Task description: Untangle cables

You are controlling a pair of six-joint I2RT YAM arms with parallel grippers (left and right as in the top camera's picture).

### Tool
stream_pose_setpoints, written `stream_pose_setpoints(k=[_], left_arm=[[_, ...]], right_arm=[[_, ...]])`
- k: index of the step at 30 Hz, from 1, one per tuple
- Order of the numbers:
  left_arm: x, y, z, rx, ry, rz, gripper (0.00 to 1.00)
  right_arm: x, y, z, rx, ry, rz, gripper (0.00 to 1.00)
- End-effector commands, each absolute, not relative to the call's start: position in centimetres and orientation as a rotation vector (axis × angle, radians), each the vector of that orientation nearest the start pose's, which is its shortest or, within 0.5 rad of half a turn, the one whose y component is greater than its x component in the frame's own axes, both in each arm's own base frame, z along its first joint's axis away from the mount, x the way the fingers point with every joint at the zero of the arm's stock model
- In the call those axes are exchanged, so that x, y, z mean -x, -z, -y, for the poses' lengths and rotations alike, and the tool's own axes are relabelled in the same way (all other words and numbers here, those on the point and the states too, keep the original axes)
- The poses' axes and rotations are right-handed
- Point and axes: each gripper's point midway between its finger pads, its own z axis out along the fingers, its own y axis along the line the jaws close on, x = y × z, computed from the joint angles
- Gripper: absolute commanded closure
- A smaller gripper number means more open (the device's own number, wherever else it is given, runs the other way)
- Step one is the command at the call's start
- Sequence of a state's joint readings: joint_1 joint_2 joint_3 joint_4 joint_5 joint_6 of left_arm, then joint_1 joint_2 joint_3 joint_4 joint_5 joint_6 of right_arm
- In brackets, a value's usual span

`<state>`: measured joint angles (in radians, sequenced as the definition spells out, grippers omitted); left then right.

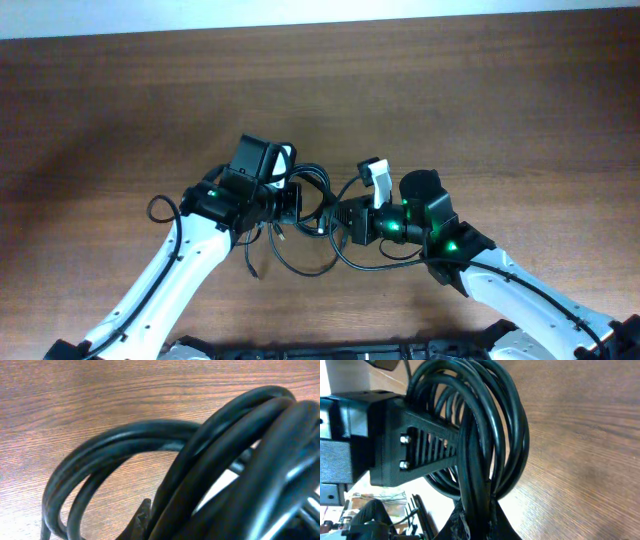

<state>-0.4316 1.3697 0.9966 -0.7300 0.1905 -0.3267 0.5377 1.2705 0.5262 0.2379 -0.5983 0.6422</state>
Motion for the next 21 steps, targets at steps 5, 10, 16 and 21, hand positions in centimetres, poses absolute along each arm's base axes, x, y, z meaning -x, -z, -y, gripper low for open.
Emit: stream_pose_setpoints(k=[5,10,16,21], left_arm=[[-31.5,-13.4,10.5,0.31,0.414,-2.661,1.0],[-32.0,-16.2,8.1,0.393,0.425,-2.55,1.0],[-31.7,-18.1,9.7,0.337,0.559,-2.505,1.0],[-31.1,-18.3,11.9,0.26,0.632,-2.517,1.0]], right_arm=[[-25.0,-10.0,-23.0,0.115,-1.181,-2.462,0.96],[-27.1,-8.3,-17.5,-0.166,-1.085,-2.526,0.96],[-26.9,-9.9,-18.2,-0.115,-1.245,-2.475,0.81],[-27.4,-12.9,-20.5,0.107,-1.335,-2.314,0.41]])
